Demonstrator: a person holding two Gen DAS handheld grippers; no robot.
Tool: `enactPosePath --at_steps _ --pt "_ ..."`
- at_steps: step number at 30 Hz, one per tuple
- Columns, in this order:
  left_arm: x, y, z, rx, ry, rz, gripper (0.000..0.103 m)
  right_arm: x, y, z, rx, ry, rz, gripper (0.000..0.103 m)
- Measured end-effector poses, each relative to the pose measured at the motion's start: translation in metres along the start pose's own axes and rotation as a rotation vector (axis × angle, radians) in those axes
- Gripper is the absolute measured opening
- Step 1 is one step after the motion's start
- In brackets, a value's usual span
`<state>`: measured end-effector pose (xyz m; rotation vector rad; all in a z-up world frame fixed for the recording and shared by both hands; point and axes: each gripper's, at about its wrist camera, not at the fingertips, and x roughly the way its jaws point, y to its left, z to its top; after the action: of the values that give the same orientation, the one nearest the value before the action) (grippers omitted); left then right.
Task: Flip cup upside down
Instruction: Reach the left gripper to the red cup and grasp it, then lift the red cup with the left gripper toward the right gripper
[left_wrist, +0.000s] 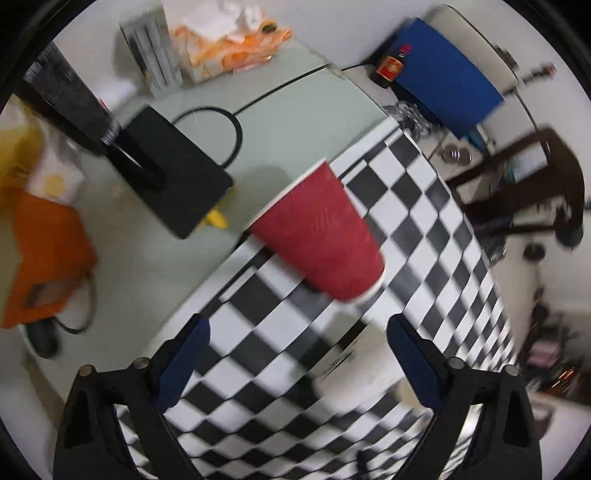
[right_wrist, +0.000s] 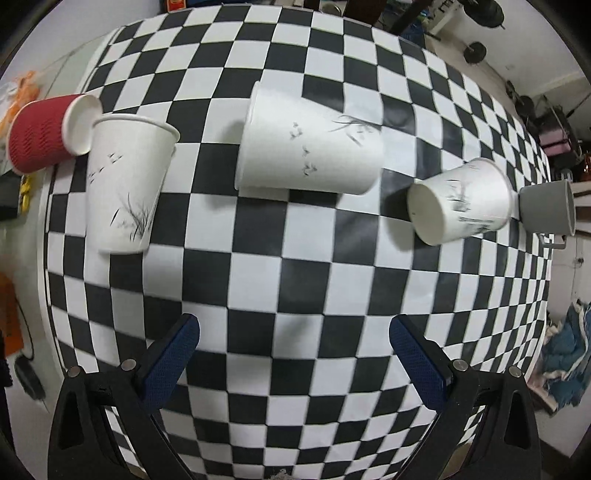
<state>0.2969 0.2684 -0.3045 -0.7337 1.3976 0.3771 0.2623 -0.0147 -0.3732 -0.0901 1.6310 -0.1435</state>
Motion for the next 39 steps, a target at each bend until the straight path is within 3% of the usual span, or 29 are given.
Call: enactPosePath --at_steps 3,8,12,16,26,30,35,39 --pt "0.016 -0.006 0.018 -0.069 0.026 -0.028 0.097 0.002 0.004 0.006 0.017 0.012 -0.003 0.103" --pt "0.043 -0.012 0.042 -0.126 0.046 -0.010 0.096 0.006 0.008 0.014 0.056 0.032 -0.003 0.103" --pt "0.054 -0.014 0.056 -0.117 0.033 0.025 0.096 0.006 0.006 0.014 0.082 0.049 -0.003 0.103" --pt "0.061 -0.017 0.064 -0.087 0.013 0.032 0.086 0.009 -0.002 0.018 0.104 0.075 0.004 0.103" --pt "0.055 -0.042 0.060 0.190 -0.117 0.162 0.080 0.006 -0.011 0.015 0.138 0.099 0.025 0.103" --pt "0.034 -0.039 0.048 0.312 -0.194 0.192 0.080 -0.001 -0.026 0.004 0.137 0.097 0.041 0.103" --pt "0.002 -0.026 0.017 0.408 -0.242 0.190 0.080 -0.017 -0.041 -0.011 0.133 0.081 0.068 0.103" --pt "-0.028 -0.022 -0.034 0.488 -0.252 0.171 0.080 -0.032 -0.063 -0.030 0.132 0.068 0.087 0.103"
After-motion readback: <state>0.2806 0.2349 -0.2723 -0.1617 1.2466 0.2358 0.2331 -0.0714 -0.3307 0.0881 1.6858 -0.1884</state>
